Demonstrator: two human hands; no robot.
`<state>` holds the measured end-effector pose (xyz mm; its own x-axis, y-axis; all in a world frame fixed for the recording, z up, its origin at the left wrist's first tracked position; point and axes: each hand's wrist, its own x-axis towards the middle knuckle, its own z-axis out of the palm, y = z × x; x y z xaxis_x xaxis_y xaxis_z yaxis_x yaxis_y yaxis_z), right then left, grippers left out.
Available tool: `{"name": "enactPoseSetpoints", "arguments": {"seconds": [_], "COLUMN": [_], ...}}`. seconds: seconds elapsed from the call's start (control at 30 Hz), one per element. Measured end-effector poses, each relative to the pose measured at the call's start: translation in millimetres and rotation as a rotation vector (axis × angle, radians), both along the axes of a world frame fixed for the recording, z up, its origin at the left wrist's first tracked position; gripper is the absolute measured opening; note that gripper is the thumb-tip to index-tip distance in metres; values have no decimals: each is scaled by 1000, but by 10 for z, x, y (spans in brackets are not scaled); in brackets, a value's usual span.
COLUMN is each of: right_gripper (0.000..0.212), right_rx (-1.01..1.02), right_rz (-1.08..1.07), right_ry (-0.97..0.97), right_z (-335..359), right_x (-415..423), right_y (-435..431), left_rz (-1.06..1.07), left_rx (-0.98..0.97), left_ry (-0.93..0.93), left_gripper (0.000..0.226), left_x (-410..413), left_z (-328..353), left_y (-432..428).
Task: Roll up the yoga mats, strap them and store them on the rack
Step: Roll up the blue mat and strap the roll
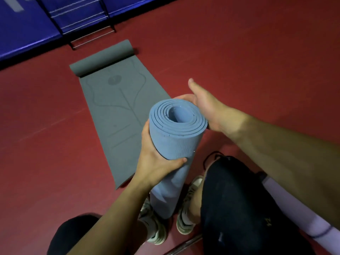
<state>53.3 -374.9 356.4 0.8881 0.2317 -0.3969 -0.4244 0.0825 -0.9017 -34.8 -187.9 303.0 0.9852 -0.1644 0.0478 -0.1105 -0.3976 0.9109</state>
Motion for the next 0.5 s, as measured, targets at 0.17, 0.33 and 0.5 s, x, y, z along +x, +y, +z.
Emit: {"name": "enactPoseSetpoints", "arguments": {"seconds": [0.17,0.33,0.5], "right_gripper": [81,72,53], "right_rx": [104,189,-284], "right_rz": [-126,-452,-254], "right_ry": [76,246,510], "right_z": [-261,-811,-2058], "right_x": [63,65,-531], "right_y": [-733,-1320,-1671], "left_rz": [-112,-143,-153], "left_rx": [84,136,138], "left_ry": [24,-17,-13], "left_gripper": [118,116,118], "left_x": [346,607,922], "left_z": [-108,-232,-379], "left_y": [-555,-1046,-1316]}}
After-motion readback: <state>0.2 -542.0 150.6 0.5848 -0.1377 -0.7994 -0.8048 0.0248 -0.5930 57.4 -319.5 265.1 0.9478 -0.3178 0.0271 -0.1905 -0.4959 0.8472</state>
